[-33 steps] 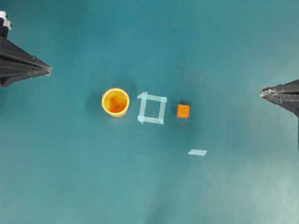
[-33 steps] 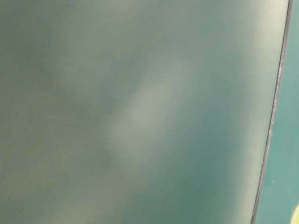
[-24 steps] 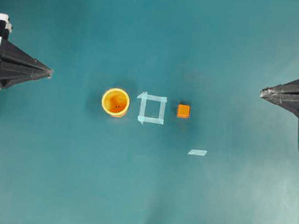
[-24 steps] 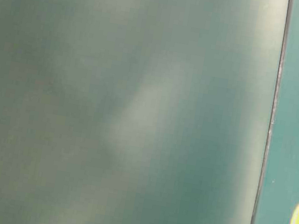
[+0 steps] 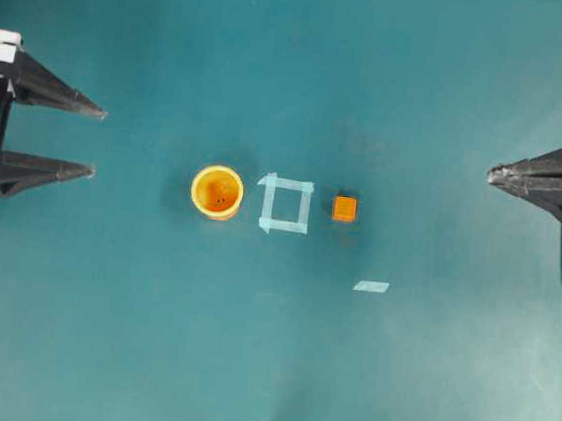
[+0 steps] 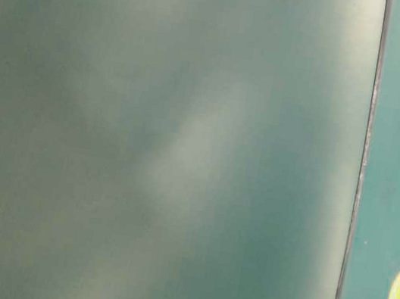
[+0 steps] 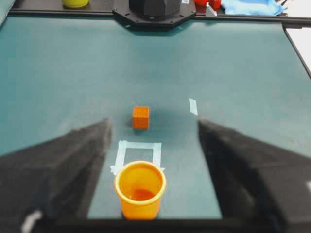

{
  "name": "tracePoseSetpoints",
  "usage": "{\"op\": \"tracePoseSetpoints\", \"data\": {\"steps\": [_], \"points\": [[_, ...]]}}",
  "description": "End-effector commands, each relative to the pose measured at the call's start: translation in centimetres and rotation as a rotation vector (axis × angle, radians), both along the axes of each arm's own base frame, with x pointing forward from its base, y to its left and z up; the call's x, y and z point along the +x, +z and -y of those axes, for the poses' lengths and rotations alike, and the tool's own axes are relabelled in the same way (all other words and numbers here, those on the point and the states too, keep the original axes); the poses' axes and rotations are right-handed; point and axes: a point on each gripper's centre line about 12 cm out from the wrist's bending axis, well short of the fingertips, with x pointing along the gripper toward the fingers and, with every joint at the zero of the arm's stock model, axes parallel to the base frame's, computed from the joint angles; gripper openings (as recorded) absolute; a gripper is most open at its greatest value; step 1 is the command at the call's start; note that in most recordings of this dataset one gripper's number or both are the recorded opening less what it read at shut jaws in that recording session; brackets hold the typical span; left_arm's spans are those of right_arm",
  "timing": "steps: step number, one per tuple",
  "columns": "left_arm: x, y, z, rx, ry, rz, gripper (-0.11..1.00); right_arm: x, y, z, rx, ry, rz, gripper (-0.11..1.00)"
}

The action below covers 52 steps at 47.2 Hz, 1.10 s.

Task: Move the cup to the right with left arm.
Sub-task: 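Open the left gripper and extend it toward the orange cup, then position the open left gripper around the orange cup and close it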

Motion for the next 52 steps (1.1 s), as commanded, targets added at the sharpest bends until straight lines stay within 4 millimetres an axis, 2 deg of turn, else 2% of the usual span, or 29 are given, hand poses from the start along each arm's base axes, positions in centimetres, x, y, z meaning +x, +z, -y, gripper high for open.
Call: {"op": "tracePoseSetpoints", "data": {"steps": [1,16,32,46,52], "points": [[0.4,0.0,0.0,0.001,0.001,-0.008,0.75,0.2,1.1,0.0,-0.001,0.001,0.028,-0.01],[2.4,-3.8,0.0,-0.002,0.0,-0.245,0.75,0.2,1.3,0.0,0.002,0.001,0.032,-0.01],[5.3,-7.5,0.0,0.025,-0.007,-0.301,0.75,0.2,1.2,0.0,0.0,0.001,0.023,-0.01],[7.9,-12.3,0.0,0.017,-0.009,-0.436,0.85,0.3,1.7,0.0,0.0,0.001,0.035,-0.01],[8.6,-13.6,0.0,0.016,-0.008,-0.466,0.86,0.3,1.9,0.0,0.002,0.001,0.037,-0.01]]}}
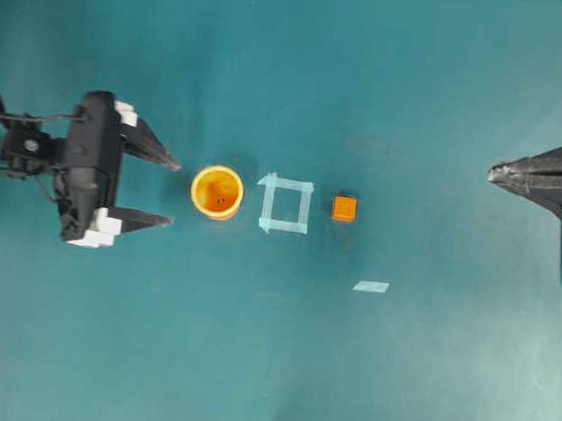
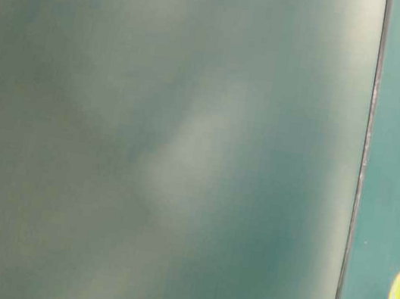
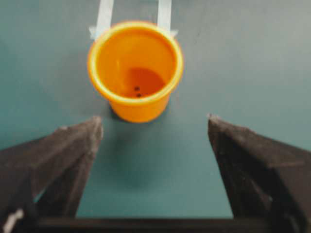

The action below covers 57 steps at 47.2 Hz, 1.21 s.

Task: Move the cup to the right with left arm.
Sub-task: 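Position the open left gripper around the orange cup and close it, then lift the orange cup with the left gripper and carry it rightward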

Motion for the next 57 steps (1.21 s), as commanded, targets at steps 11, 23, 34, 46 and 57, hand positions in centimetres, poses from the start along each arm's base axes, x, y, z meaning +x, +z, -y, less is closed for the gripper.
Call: {"op": "tracePoseSetpoints", "data": {"steps": [11,23,34,46,57], "points": [[1.7,-1.3,-1.3,-0.014,0.052,0.025,0.86,0.2,1.6,0.0,0.002,0.001,0.032,-0.01],[3.2,-1.6,-1.6,-0.018,0.061,0.04,0.86,0.2,2.0,0.0,0.0,0.001,0.041,-0.01],[4.7,-1.9,-1.3,-0.02,0.051,0.039,0.86,0.2,2.0,0.0,0.0,0.001,0.04,-0.01],[6.0,-2.3,-1.1,-0.02,0.042,0.036,0.86,0.2,2.1,0.0,0.0,0.001,0.041,-0.01],[6.7,-3.0,-1.0,-0.019,0.038,0.029,0.86,0.3,2.0,0.0,0.0,0.001,0.04,-0.01]]}}
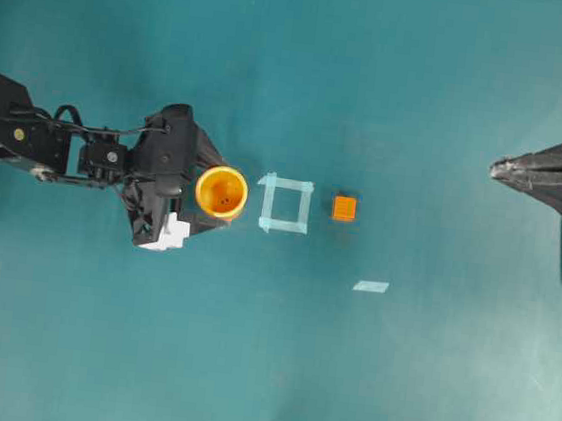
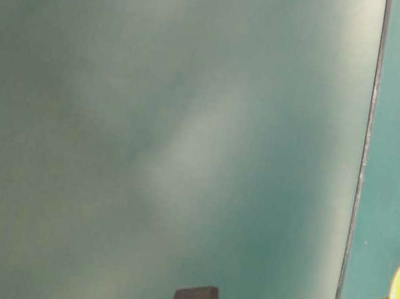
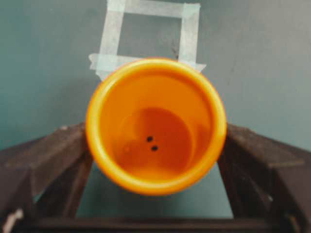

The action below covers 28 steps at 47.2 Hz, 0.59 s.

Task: Move the cup to the right with left arm.
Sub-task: 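Lift the orange cup with the left gripper and carry it rightward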

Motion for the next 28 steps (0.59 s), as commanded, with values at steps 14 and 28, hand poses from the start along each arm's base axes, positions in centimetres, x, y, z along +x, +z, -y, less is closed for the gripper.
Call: {"op": "tracePoseSetpoints", "data": {"steps": [14,28], "points": [[1.3,0.4,0.1,0.003,-0.005,0.028,0.82,0.2,1.3,-0.1,0.0,0.003,0.032,-0.01],[1.7,1.6,0.5,0.004,-0.017,0.041,0.69,0.2,1.3,-0.1,0.0,0.003,0.031,-0.01]]}}
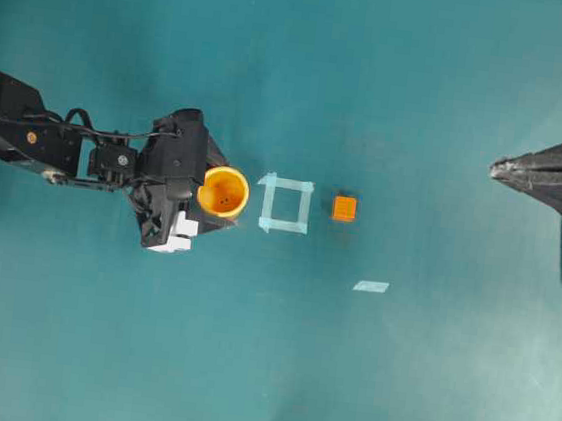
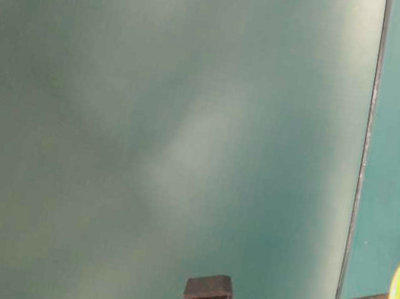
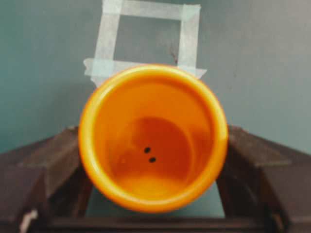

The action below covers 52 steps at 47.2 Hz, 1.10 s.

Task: Move the cup to the right with left arm.
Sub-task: 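Lift the orange cup with the left gripper and carry it rightward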

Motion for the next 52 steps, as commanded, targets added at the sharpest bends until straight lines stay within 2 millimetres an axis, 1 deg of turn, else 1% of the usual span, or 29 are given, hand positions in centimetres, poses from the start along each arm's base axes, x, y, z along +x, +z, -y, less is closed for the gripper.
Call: {"op": "tracePoseSetpoints", "data": {"steps": [1,7,12,19,27,38,43,52], "points": [[0.9,2.2,0.3,0.003,-0.009,0.057,0.69,0.2,1.3,0.0,-0.001,0.001,0.032,-0.01],[1.3,3.9,0.3,0.004,-0.01,0.052,0.69,0.2,1.4,0.0,-0.001,0.001,0.034,-0.01],[1.5,4.9,0.3,0.003,-0.008,0.028,0.69,0.2,1.3,0.0,0.0,0.002,0.032,-0.01],[2.1,5.5,0.4,0.001,-0.01,0.017,0.69,0.2,1.3,0.0,0.0,0.002,0.032,-0.01],[3.7,6.5,0.7,0.003,-0.021,0.052,0.69,0.2,1.6,0.0,0.0,0.002,0.038,-0.01],[6.8,7.8,1.0,0.007,-0.03,0.104,0.69,0.2,1.7,0.0,0.0,0.002,0.038,-0.01],[8.7,8.6,1.1,0.022,-0.04,0.132,0.69,0.2,1.7,0.0,0.0,0.002,0.032,-0.01],[11.8,9.0,1.0,0.028,-0.041,0.156,0.69,0.2,1.8,0.0,0.0,0.002,0.025,-0.01]]}}
